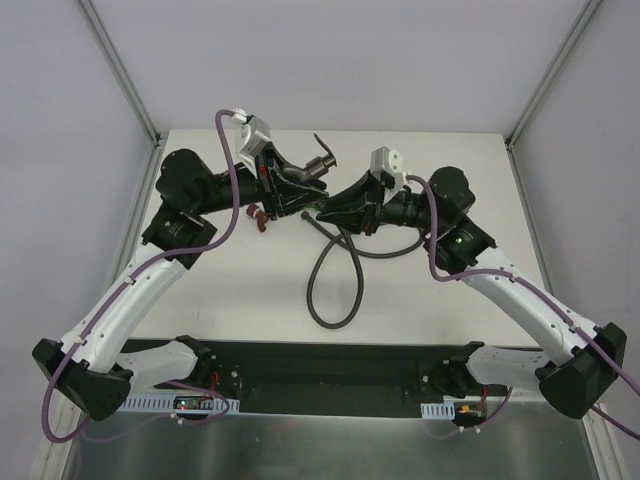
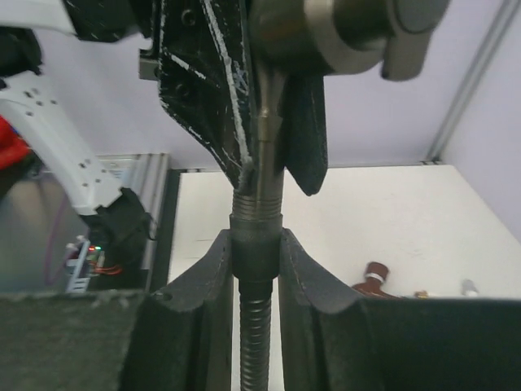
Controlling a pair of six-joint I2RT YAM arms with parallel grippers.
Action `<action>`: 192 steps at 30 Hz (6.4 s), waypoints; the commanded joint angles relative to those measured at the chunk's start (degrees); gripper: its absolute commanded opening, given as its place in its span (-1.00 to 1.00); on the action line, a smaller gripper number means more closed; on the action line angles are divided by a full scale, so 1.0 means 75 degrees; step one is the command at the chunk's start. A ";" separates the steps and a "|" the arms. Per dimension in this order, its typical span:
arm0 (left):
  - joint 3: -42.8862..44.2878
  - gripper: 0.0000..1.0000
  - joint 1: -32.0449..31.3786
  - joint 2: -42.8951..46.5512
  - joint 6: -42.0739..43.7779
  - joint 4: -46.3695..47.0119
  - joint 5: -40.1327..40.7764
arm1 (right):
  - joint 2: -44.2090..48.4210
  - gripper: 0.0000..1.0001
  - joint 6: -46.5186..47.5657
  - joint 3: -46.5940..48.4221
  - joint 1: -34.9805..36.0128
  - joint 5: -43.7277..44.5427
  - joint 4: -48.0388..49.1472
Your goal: Install the water faucets
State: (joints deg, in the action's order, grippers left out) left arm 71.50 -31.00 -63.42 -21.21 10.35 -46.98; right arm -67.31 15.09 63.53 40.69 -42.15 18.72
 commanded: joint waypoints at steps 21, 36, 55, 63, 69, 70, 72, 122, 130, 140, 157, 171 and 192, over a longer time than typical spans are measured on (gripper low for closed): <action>-0.1518 -1.00 -0.0179 0.0194 -0.1109 0.4431 -0.1352 | -0.1033 -0.97 -0.5359 0.0412 -0.0632 -0.1212 0.4871; -0.2396 -1.00 -0.0647 0.0159 -0.0851 0.6295 -0.1318 | -0.2029 -0.97 -0.8329 0.0635 -0.0983 -0.0978 0.7793; -0.2714 -1.00 -0.0659 0.0311 -0.0898 0.6320 -0.0240 | -0.2018 -0.96 -0.8235 0.0518 -0.1112 -0.0814 0.7664; -0.2702 -1.00 -0.0659 0.0393 -0.0816 0.5945 0.0216 | -0.2053 -0.41 -0.8024 0.0565 -0.1112 -0.0872 0.7442; -0.2725 -1.00 -0.0659 0.0744 -0.0594 0.5068 0.1409 | -0.1854 0.11 -0.7463 0.0448 -0.1171 -0.0860 0.6938; -0.2725 -1.00 -0.0659 0.0803 -0.0570 0.4949 0.1563 | -0.1830 0.14 -0.7392 0.0413 -0.1183 -0.0860 0.6856; -0.2690 -1.00 -0.0659 0.0920 -0.0559 0.4611 0.2019 | -0.1749 0.24 -0.7216 0.0354 -0.1241 -0.0825 0.6622; -0.2854 -1.00 -0.0659 0.1366 -0.2258 0.3108 0.5690 | -0.0647 -0.03 0.3706 -0.0783 0.2872 0.7038 0.2367; -0.2843 -1.00 -0.0659 0.1343 -0.2176 0.3026 0.5585 | -0.0659 -0.76 0.3707 -0.0677 0.2977 0.7004 0.2379; -0.3135 -1.00 -0.0659 0.1272 -0.2059 0.3975 0.4543 | -0.0015 -0.97 0.1881 -0.0783 0.2510 0.5974 0.2320; -0.3405 -1.00 -0.0659 0.0769 -0.1801 0.6998 0.1449 | 0.0221 -0.97 -0.2983 -0.0876 0.0084 0.1473 0.4018; -0.2972 -1.00 -0.0647 0.0452 -0.1789 0.8008 -0.0919 | -0.1279 -0.96 -0.6970 -0.0443 -0.0995 -0.0098 0.7711; -0.2327 0.76 -0.0612 0.1506 -0.0007 0.3215 0.2383 | -0.1244 -0.97 -0.5845 -0.0431 -0.1148 -0.0134 0.6610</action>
State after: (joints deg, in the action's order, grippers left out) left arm 51.27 -35.29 -53.23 -22.74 39.40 -34.85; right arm -77.82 -32.60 57.21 32.14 -46.57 67.18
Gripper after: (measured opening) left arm 0.854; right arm 0.243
